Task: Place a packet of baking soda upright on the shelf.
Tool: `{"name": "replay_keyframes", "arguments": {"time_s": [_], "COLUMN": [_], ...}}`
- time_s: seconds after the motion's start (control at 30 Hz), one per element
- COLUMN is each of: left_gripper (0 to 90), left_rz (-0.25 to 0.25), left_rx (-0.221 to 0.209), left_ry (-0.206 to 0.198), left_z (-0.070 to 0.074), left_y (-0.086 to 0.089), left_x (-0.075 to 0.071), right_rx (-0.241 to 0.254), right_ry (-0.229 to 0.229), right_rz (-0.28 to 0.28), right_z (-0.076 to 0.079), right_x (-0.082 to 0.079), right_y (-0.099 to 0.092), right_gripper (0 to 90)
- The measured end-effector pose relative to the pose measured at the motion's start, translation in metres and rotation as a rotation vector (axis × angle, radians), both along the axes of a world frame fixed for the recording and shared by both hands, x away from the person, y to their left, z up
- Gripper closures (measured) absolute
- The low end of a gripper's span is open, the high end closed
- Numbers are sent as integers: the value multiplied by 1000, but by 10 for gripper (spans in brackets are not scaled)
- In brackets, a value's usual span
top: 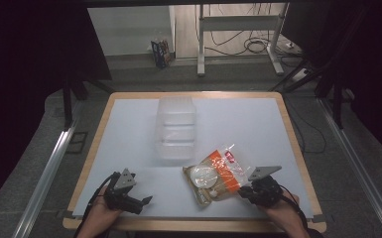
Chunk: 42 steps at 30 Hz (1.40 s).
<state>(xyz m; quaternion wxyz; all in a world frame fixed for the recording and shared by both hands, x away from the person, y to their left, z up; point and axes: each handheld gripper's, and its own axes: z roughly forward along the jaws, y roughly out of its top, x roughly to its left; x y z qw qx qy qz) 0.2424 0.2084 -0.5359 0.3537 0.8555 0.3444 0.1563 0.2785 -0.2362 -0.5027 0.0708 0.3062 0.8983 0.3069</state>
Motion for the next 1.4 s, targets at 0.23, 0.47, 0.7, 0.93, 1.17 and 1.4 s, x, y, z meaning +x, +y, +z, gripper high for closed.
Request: {"name": "replay_keyframes", "arguments": {"time_s": [0.23,0.47,0.7,0.93,1.17,1.4], "left_gripper": [13,13,13,13,13,13], "left_rz": [-1,-2,-1,2,4,3], "left_rx": [3,7,12,2,3,5], "left_ry": [0,1,-2,2,3,3], "left_z": [0,0,0,0,0,0], "left_y": [0,-1,-2,0,0,0], "left_x": [0,0,0,1,1,1], "right_rx": [66,127,178,198,236,241], "right_ry": [-16,-31,-28,-16,27,46], "right_rz": [-108,-153,-152,-134,-82,-34], "right_z": [8,11,12,9,3,0], "right_x": [-2,2,10,26,43,54], "right_y": [-29,-38,-35,-25,-10,6], "right_gripper": [564,389,298,261,269,314]}}
